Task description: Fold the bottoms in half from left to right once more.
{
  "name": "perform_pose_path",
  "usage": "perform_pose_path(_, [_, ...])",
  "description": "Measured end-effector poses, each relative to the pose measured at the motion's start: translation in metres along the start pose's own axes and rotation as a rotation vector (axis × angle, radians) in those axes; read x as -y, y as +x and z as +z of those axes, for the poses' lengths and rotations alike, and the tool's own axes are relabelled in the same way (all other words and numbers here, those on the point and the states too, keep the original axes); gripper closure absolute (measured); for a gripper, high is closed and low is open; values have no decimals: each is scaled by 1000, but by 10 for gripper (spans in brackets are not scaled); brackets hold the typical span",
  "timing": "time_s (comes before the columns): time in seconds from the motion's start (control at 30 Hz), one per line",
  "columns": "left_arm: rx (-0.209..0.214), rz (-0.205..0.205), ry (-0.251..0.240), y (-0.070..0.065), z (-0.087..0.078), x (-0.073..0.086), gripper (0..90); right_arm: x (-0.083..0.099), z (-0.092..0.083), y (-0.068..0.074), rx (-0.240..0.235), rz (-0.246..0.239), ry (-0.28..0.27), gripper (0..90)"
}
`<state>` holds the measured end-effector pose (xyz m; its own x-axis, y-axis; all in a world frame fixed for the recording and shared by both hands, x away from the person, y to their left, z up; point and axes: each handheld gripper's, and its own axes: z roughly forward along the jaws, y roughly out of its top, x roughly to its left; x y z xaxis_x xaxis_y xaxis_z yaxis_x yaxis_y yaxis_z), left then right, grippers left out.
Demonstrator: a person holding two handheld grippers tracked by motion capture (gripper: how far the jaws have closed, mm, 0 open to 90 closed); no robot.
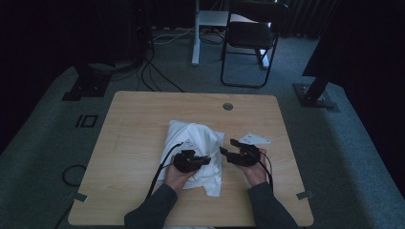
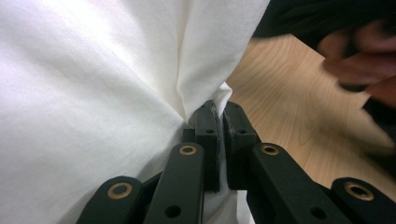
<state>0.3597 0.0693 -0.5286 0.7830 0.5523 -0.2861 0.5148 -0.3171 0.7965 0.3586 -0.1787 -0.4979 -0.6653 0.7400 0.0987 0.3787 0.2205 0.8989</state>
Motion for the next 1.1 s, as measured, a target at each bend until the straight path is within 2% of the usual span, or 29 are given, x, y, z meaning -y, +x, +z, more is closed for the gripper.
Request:
perform_pose_path(0.07, [0, -6, 0, 0, 0, 0, 867, -9, -4, 8, -19, -38, -32, 329])
perform_pose_path(0.13, [0, -6, 1, 0, 0, 0, 865, -19, -4, 14, -35, -55, -67, 321])
perform_pose_path(0.2, [2, -5, 3, -1, -1, -1, 864, -28, 1, 17, -27, -61, -71, 350])
perform_pose_path(0.3, [4, -6, 1, -1, -3, -2, 862, -37, 13, 16, -3, -53, -49, 516])
perform_pose_path(0.37, [10, -7, 1, -1, -4, -3, 861, -39, 18, 14, -8, -44, -32, 718])
perform_pose_path(0.4, [13, -3, 2, -2, -6, -4, 860, -39, 21, 12, 2, -39, -18, 778])
perform_pose_path(0.5, [20, 9, -7, -7, -14, -7, 830, -37, 27, 3, 37, 1, 13, 841])
perform_pose_path(0.6, [26, 27, -59, -12, -31, -17, 760, -32, 32, -9, 55, 40, 38, 849])
perform_pose_path(0.7, [-15, 46, -131, -13, -52, -28, 718, -27, 37, -20, 76, 64, 64, 848])
perform_pose_path(0.73, [-15, 46, -131, -13, -52, -28, 703, -25, 39, -23, 86, 67, 75, 847])
perform_pose_path(0.77, [-71, 45, -178, -9, -66, -34, 688, -23, 41, -27, 93, 74, 87, 846])
perform_pose_path(0.83, [-131, 35, -205, -2, -77, -38, 687, -17, 44, -33, 96, 94, 106, 844])
perform_pose_path(0.87, [-173, 40, -194, 1, -80, -39, 687, -15, 45, -35, 100, 99, 116, 843])
perform_pose_path(0.9, [-194, 30, -172, 6, -79, -38, 688, -12, 47, -37, 103, 102, 126, 842])
perform_pose_path(0.93, [-191, 12, -137, 11, -76, -37, 688, -10, 48, -39, 103, 105, 136, 841])
perform_pose_path(1.03, [-215, 0, -40, 21, -56, -25, 686, -4, 51, -42, 105, 117, 154, 838])
perform_pose_path(1.1, [-200, -12, -14, 24, -44, -15, 686, -2, 52, -44, 107, 116, 162, 837])
